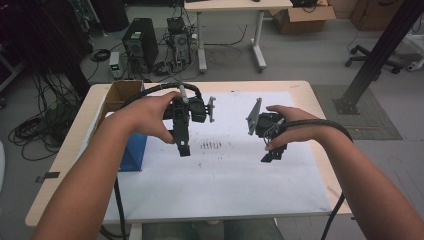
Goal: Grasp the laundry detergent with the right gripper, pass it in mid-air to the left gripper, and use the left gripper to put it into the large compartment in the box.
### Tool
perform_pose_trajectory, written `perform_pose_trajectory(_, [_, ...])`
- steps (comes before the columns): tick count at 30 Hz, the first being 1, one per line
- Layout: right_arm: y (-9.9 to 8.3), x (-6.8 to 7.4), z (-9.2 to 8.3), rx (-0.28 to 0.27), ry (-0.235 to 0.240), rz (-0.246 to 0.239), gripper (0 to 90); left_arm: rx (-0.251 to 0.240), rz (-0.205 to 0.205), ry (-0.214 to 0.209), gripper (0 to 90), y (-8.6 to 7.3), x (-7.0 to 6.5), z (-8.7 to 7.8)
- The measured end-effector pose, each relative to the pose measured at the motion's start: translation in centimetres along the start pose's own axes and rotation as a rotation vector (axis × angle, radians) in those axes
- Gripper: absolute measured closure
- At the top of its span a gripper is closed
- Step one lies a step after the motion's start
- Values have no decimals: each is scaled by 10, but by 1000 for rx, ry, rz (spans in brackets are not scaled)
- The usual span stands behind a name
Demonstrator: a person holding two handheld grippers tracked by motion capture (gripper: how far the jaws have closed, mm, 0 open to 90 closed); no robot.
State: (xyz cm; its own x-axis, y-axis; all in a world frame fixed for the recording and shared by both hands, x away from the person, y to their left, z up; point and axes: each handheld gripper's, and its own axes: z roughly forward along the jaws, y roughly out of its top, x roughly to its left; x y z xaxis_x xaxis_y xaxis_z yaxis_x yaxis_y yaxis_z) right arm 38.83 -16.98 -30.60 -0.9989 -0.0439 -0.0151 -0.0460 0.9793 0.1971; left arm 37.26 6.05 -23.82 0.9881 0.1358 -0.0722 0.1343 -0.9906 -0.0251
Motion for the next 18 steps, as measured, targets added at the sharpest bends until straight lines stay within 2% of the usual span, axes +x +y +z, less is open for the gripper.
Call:
perform_pose_trajectory(9, [-1,-1,3,21,2,3,37,1,-6,14,2,1,2,2])
perform_pose_trajectory(18, [0,-1,2,15,-2,-1,37,-7,-7,15,2,1,2,0])
